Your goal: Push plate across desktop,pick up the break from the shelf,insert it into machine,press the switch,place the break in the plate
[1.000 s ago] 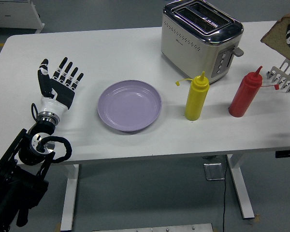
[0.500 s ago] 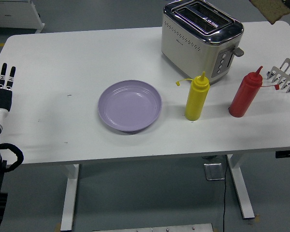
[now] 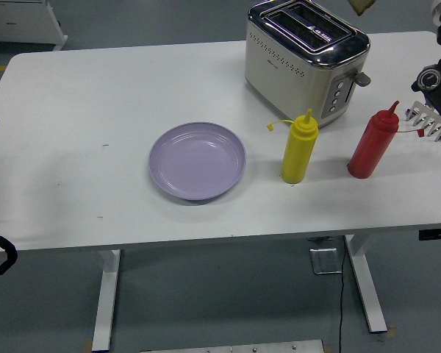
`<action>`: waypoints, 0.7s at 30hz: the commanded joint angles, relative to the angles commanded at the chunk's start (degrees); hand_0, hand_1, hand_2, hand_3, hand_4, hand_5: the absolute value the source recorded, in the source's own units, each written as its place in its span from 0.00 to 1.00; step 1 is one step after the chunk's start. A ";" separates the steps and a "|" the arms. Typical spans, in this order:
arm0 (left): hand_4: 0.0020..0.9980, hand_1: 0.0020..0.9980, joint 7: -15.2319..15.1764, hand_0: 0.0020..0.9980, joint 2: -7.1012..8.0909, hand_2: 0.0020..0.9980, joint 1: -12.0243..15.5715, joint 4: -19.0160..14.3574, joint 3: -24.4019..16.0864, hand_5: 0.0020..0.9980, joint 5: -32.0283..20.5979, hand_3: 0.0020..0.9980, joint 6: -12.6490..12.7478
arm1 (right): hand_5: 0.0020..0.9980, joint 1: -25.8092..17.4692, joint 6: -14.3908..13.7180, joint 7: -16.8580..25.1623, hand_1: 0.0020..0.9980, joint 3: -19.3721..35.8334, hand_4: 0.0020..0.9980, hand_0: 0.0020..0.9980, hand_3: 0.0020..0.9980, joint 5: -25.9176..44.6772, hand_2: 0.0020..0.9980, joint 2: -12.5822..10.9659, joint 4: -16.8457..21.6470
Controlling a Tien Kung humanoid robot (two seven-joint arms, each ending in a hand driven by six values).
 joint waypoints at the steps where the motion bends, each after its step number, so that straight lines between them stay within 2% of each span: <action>1: 0.65 0.92 0.01 0.85 -0.02 0.90 -0.01 0.07 0.05 1.00 0.04 0.79 -0.01 | 0.00 1.03 0.36 -1.28 0.37 -0.43 0.32 0.31 0.50 0.10 0.44 0.78 -0.80; 5: 0.65 0.92 -0.01 0.85 -0.05 0.90 -0.05 0.31 0.23 1.00 0.22 0.79 0.00 | 0.00 4.23 1.79 -5.99 0.37 -1.94 0.32 0.31 0.50 -0.26 0.44 3.48 -4.01; 10: 0.65 0.92 -0.18 0.85 -0.04 0.91 -0.15 0.49 0.58 1.00 0.94 0.79 0.27 | 0.00 6.40 3.37 -9.85 0.37 -2.95 0.31 0.30 0.50 -1.48 0.44 5.86 -7.14; 17: 0.65 0.92 -0.28 0.85 -0.13 0.91 -0.57 0.58 1.29 1.00 1.60 0.79 0.37 | 0.00 8.82 4.70 -12.78 0.37 -3.30 0.30 0.29 0.51 -4.98 0.44 9.42 -12.85; 21: 0.65 0.92 -0.27 0.85 -0.15 0.91 -0.73 0.65 1.53 1.00 1.70 0.80 0.37 | 0.01 9.43 5.00 -13.27 0.37 -3.17 0.30 0.29 0.51 -5.79 0.44 10.77 -14.76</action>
